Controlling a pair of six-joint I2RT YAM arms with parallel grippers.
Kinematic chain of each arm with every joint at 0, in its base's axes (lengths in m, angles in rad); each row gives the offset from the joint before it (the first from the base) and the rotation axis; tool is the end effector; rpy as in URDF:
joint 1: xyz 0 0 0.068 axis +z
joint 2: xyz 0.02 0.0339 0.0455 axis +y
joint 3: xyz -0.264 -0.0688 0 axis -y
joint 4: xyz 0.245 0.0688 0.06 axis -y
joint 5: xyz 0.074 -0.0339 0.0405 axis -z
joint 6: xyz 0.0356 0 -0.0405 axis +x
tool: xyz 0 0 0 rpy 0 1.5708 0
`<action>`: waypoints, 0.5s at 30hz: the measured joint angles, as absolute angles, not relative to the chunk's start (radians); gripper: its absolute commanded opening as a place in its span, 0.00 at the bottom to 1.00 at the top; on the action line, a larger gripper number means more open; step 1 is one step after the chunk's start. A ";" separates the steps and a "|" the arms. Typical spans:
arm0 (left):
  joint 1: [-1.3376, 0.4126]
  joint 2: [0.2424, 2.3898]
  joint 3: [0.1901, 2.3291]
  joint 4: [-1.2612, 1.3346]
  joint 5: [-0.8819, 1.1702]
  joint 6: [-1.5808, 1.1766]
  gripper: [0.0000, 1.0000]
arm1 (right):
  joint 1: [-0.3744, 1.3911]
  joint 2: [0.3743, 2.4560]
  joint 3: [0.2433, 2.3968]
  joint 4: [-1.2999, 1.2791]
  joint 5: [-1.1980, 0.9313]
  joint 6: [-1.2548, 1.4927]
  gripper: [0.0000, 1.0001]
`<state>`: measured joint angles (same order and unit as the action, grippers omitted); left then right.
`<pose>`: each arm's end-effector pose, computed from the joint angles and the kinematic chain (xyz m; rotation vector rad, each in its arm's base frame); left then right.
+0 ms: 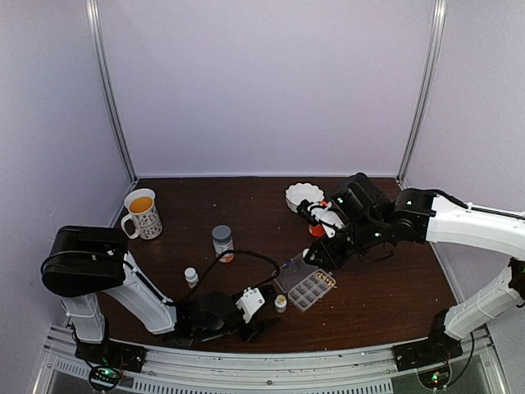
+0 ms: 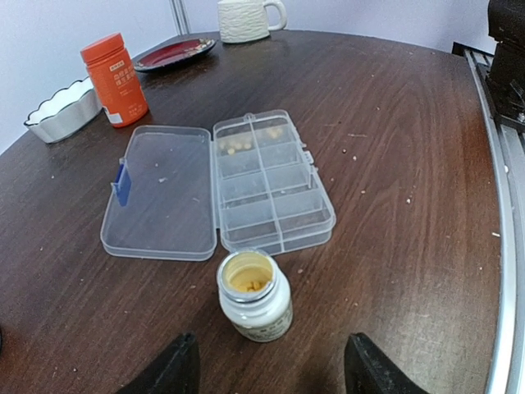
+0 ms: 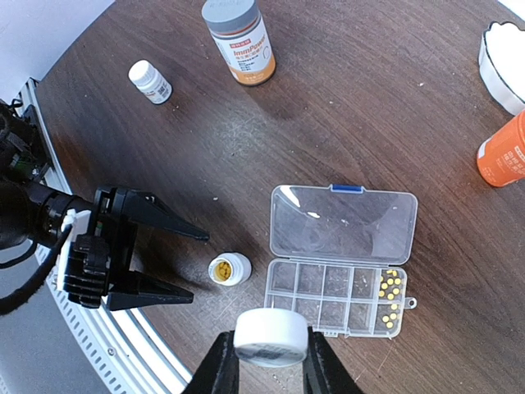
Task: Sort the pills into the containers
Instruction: Pick up the pill bottle from the center of the board.
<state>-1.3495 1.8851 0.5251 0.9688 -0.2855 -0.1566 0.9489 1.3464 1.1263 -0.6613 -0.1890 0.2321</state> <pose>0.0782 -0.3017 0.0963 0.9665 1.7669 -0.7073 0.1593 0.2337 0.2919 -0.9864 2.3833 0.7183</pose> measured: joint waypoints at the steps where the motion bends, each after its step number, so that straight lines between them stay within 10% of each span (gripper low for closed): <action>1: -1.349 1.889 0.530 0.969 -0.285 -0.160 0.62 | 0.948 1.345 1.126 -0.661 -0.189 0.232 0.12; 15: -1.287 1.971 0.589 0.959 -0.218 -0.227 0.57 | 0.944 1.344 1.124 -0.661 -0.191 0.231 0.12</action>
